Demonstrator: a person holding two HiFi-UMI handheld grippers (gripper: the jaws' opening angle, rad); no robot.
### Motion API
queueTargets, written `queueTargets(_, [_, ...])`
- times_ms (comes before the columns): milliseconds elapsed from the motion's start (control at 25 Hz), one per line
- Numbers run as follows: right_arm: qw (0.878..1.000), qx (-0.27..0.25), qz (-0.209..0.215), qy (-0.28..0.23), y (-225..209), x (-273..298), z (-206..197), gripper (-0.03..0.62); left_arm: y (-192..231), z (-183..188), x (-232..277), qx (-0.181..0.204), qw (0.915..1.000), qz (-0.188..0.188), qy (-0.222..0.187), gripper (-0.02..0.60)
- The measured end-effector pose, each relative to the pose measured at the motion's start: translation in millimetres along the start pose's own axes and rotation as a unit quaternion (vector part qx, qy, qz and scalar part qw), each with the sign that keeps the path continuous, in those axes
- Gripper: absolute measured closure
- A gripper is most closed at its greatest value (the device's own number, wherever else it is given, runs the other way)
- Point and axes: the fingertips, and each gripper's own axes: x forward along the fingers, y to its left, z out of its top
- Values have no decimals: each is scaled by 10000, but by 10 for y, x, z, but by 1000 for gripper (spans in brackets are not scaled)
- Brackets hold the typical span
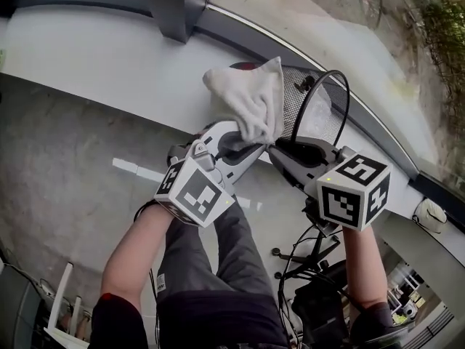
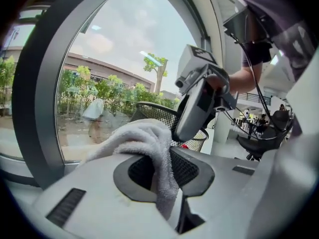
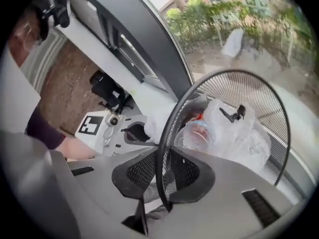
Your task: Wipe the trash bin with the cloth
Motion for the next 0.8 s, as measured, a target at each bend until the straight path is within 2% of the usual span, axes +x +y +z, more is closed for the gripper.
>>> queueTargets(80, [9963, -837, -195, -1, 25, -138, -54, 519, 50, 26, 28, 27, 10000, 53, 6, 518])
queueTargets(160, [9850, -1608, -480, 398, -53, -220, -264, 495, 105, 40, 41, 30, 10000, 89, 21, 517])
queueTargets(240, [9643, -2245, -1028, 954, -301, -209, -537, 496, 143, 37, 32, 15, 9999, 104, 45, 518])
queueTargets(320, [9367, -2853, -1505, 1359, -536, -135, -694, 496, 155, 37, 27, 17, 9999, 108, 69, 518])
queueTargets(360, [9266, -3065, -1543, 1535, -584, -92, -737, 515, 154, 41, 30, 33, 9999, 123, 81, 518])
queueTargets(400, [9222, -3174, -1435, 1678, -575, -51, -768, 553, 155, 48, 38, 52, 9998, 155, 89, 518])
queueTargets(480, [9288, -3105, -1108, 1694, -465, 9, -773, 579, 159, 69, 63, 58, 9997, 212, 85, 517])
queueTargets(560, [9473, -2696, -867, 1496, -349, 12, -725, 579, 92, 80, 107, 80, 9999, 94, 88, 518])
queueTargets(680, [9794, -1572, -445, 1184, -229, -52, -606, 579, -104, 46, 149, 257, 9994, -208, 113, 518])
queueTargets(760, [9926, -614, -58, 1047, -167, -90, -546, 577, -179, 26, 145, 226, 9993, -294, 68, 518])
queueTargets(800, [9952, -101, 135, 960, -154, -111, -515, 577, -207, 24, 147, 179, 9993, -336, 49, 518])
